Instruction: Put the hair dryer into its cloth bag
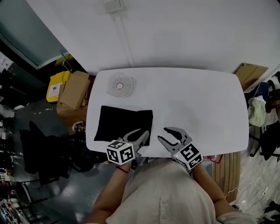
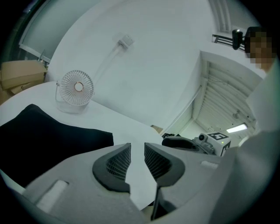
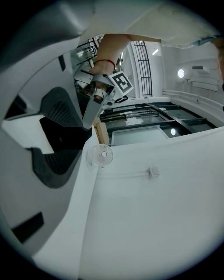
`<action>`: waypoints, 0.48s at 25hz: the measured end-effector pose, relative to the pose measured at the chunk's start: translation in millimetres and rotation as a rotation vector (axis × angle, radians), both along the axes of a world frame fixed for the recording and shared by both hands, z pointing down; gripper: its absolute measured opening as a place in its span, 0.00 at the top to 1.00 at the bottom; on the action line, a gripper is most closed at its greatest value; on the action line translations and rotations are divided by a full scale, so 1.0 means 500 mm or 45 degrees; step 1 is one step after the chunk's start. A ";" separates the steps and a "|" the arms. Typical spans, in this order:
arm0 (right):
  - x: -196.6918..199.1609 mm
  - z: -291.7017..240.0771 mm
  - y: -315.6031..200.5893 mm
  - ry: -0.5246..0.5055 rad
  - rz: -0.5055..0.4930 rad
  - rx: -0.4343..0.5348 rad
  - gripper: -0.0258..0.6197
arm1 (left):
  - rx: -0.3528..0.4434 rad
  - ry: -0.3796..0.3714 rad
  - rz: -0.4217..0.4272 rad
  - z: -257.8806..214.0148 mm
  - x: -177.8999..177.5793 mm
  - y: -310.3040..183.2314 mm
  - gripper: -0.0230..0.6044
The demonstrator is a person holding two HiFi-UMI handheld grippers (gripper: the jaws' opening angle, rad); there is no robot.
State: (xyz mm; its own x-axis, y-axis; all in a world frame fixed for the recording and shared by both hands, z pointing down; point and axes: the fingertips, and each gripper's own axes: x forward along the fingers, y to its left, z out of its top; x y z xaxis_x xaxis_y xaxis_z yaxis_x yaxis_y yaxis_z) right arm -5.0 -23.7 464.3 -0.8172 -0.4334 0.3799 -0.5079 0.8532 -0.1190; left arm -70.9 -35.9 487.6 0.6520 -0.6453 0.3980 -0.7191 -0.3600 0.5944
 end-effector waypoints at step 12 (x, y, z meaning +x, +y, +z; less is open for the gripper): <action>-0.013 -0.063 0.053 -0.064 -0.035 0.060 0.91 | 0.105 0.031 0.024 -0.056 0.004 0.058 0.88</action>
State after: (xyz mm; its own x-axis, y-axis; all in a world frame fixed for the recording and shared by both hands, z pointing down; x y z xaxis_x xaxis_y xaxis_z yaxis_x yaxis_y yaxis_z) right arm -11.3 2.5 432.8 -0.8463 -0.4274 0.3179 -0.4789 0.8719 -0.1027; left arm -68.9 -7.0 459.3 0.6733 -0.6626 0.3279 -0.6975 -0.4221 0.5791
